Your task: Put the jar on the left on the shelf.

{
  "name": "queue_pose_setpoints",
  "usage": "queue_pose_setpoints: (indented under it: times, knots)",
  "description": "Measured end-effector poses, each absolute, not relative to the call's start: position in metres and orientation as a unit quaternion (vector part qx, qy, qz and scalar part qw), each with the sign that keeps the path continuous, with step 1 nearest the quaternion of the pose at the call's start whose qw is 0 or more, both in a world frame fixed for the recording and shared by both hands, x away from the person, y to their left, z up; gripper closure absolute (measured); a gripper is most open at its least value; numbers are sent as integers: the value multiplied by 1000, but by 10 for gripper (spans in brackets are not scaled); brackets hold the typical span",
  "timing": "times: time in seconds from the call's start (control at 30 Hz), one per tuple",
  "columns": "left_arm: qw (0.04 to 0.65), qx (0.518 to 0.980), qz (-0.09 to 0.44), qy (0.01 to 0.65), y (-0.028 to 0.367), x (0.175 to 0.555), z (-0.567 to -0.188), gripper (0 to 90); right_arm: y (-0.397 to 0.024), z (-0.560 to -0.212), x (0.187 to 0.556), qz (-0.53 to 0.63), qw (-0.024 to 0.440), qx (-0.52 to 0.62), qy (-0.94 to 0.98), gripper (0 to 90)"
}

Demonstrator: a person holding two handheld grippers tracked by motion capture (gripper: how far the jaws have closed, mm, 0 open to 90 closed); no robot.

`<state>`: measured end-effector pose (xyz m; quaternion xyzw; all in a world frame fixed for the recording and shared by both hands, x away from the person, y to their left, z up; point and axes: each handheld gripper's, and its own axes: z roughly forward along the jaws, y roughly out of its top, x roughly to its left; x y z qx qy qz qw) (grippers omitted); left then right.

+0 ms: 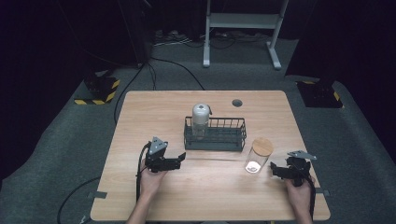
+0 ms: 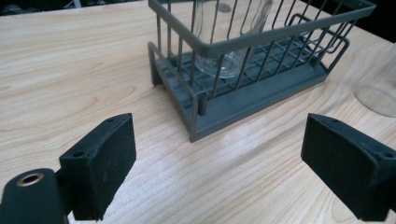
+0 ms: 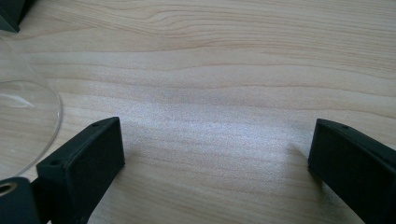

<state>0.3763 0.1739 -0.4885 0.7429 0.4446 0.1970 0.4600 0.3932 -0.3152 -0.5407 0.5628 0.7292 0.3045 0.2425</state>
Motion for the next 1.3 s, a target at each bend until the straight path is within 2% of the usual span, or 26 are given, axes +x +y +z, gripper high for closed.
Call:
queue_pose_setpoints:
  times: [0.47, 1.3]
  knots:
    - [430, 757, 186, 456, 167, 386, -508, 116, -315, -541, 393, 305, 243, 563, 729, 31]
    - [379, 772, 201, 470, 160, 396, -532, 116, -315, -541, 393, 305, 242, 563, 729, 31]
